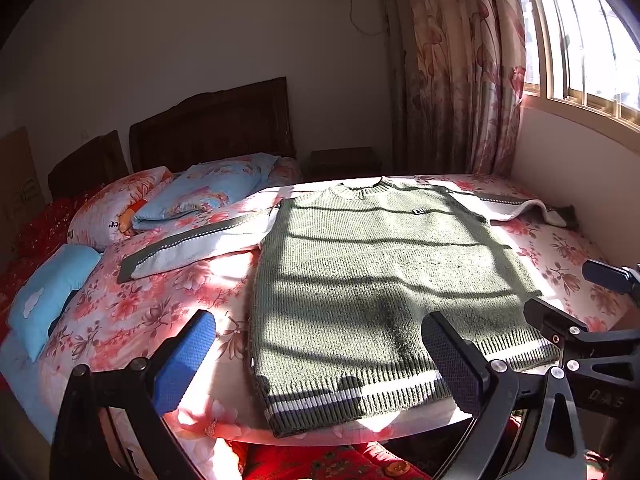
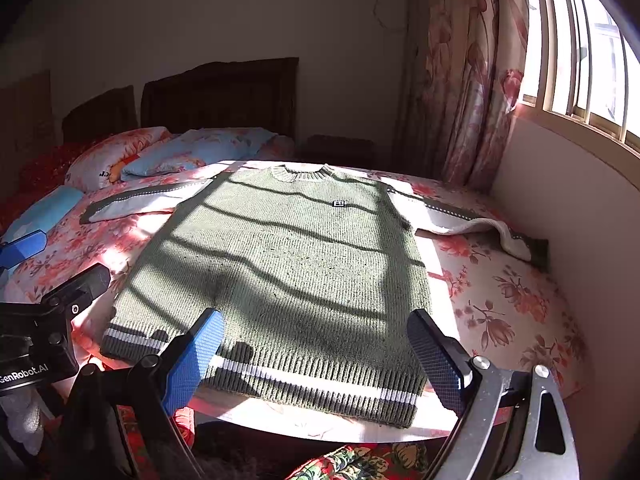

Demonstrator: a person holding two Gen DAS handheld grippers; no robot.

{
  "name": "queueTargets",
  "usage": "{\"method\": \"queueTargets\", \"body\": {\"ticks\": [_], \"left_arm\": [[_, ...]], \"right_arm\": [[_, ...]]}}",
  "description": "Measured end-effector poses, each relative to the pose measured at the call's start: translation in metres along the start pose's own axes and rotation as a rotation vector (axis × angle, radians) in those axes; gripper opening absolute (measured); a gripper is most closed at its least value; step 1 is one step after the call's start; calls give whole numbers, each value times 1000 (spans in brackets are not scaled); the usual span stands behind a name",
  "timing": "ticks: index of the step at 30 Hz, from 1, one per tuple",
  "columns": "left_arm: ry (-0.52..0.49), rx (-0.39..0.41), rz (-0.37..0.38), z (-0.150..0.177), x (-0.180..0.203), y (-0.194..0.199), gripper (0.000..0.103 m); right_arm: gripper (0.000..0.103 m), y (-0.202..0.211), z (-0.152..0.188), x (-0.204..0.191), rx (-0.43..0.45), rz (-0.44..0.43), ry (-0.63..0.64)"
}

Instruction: Fold small clothes

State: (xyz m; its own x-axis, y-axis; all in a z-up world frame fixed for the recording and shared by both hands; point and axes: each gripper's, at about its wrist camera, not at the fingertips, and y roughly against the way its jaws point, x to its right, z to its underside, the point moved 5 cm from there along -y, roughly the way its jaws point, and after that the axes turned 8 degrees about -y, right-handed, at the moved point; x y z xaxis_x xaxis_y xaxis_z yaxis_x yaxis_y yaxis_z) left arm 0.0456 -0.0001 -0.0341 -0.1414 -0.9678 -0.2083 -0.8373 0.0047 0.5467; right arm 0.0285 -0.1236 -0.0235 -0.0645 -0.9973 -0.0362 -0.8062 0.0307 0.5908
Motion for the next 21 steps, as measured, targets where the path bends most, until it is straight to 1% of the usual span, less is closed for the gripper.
{"method": "queueTargets", "body": {"ticks": [21], "left_arm": [[-5,-32,2,2,2,-6,103]], "right_arm": [[95,-3,2,1,-19,-5,-12]]}}
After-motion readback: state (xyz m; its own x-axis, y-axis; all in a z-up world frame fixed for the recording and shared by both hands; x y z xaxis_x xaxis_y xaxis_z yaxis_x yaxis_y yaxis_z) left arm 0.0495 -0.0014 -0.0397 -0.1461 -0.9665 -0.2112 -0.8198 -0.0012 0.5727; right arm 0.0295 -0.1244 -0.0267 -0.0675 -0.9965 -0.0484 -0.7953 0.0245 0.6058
